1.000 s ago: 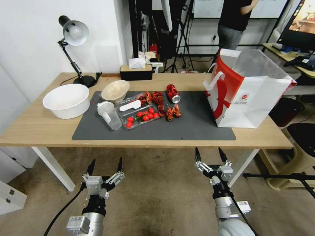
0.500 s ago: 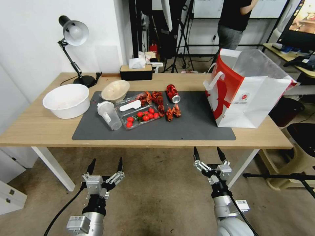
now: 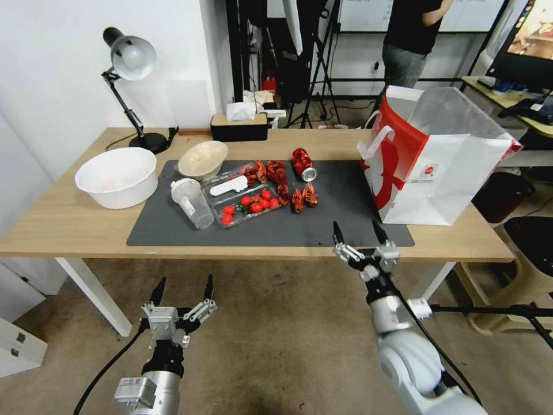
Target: Pick up the trash from the table and place it into the takeout bag.
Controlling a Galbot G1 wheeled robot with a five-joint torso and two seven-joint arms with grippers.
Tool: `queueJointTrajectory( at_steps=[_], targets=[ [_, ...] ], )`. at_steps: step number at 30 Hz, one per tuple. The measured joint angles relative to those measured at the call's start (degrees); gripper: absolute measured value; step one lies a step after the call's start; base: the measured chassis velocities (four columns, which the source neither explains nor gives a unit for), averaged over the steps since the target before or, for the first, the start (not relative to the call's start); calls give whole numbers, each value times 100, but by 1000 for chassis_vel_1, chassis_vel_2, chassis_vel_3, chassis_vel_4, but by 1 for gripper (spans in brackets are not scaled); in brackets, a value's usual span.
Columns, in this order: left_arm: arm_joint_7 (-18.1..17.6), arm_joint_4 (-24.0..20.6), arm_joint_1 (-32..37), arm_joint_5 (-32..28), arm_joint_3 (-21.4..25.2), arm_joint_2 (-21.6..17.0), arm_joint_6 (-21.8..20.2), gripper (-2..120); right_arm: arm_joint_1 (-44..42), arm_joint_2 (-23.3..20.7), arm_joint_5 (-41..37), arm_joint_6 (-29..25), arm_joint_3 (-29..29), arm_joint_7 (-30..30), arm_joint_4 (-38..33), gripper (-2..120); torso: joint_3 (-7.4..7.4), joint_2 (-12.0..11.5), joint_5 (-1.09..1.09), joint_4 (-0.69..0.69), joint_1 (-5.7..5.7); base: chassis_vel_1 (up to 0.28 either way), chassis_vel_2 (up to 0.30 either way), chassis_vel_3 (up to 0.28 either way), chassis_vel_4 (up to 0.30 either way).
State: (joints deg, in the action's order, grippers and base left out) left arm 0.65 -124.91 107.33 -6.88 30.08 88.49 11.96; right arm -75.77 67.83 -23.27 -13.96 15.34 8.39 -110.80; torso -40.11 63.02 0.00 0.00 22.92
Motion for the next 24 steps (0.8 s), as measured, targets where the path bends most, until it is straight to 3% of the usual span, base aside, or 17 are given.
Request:
queueJointTrajectory(
  at_steps=[11,24],
  targets=[
    [1,-19,7,6,-3,11,-1,100,532,-25,-100,253,-194,26,136,100,0,0,-1,-2,0,0,0,0,0],
    [1,-34,31,21,75,35,2,100,2546,-33,-503,1122,-1138,219,829,100,0,-1,-1,1,0,0,0,0,0]
  ],
)
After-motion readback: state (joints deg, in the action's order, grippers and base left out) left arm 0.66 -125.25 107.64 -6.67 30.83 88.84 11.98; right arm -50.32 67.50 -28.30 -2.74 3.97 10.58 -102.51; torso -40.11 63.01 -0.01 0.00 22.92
